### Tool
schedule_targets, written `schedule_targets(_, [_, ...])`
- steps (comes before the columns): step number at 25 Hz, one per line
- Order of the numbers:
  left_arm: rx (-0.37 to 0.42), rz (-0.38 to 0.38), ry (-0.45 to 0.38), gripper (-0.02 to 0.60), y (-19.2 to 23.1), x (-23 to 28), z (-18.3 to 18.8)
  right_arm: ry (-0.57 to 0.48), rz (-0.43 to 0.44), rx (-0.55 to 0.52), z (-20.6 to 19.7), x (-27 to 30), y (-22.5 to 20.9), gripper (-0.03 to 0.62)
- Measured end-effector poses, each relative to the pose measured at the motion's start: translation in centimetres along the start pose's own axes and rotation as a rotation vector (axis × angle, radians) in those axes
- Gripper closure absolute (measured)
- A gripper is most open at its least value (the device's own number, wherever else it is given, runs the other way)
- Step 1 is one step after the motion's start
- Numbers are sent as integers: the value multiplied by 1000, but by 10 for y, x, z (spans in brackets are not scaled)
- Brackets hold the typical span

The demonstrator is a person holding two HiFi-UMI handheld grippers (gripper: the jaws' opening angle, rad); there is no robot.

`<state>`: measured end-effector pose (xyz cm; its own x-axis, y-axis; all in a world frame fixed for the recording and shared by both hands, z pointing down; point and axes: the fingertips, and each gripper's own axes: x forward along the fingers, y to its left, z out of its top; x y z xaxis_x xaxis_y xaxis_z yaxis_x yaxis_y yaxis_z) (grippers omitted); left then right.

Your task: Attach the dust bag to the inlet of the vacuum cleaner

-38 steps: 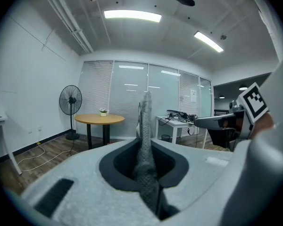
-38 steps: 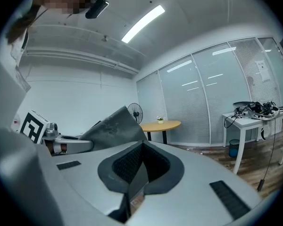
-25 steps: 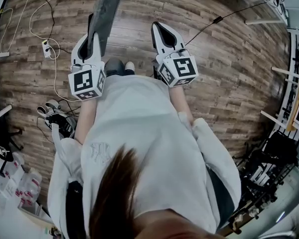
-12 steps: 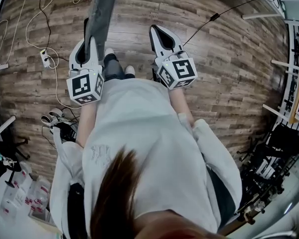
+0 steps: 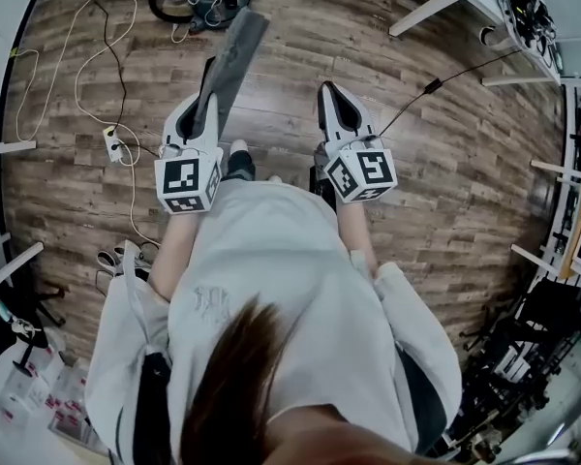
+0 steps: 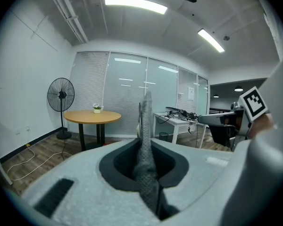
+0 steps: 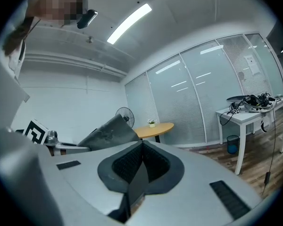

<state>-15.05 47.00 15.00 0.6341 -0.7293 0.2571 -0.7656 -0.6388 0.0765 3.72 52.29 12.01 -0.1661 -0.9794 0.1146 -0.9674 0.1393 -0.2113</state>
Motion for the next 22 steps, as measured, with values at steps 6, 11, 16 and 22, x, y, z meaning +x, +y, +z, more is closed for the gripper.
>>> schedule_targets(6, [-7,-27,21,543,47,27,4,-2,-20,1,4,50,15,592])
schedule_targets(11, [-19,-27,20,543,79,40,5,3,10,-23,6,80,37,592])
schedule_targets(16, [-34,-1,18,543,100,48,10,15,30,-38,8,100,42,592])
schedule_targets(22, [-35,31,21,544,112,57,11,26,53,-29,4,123,33,592])
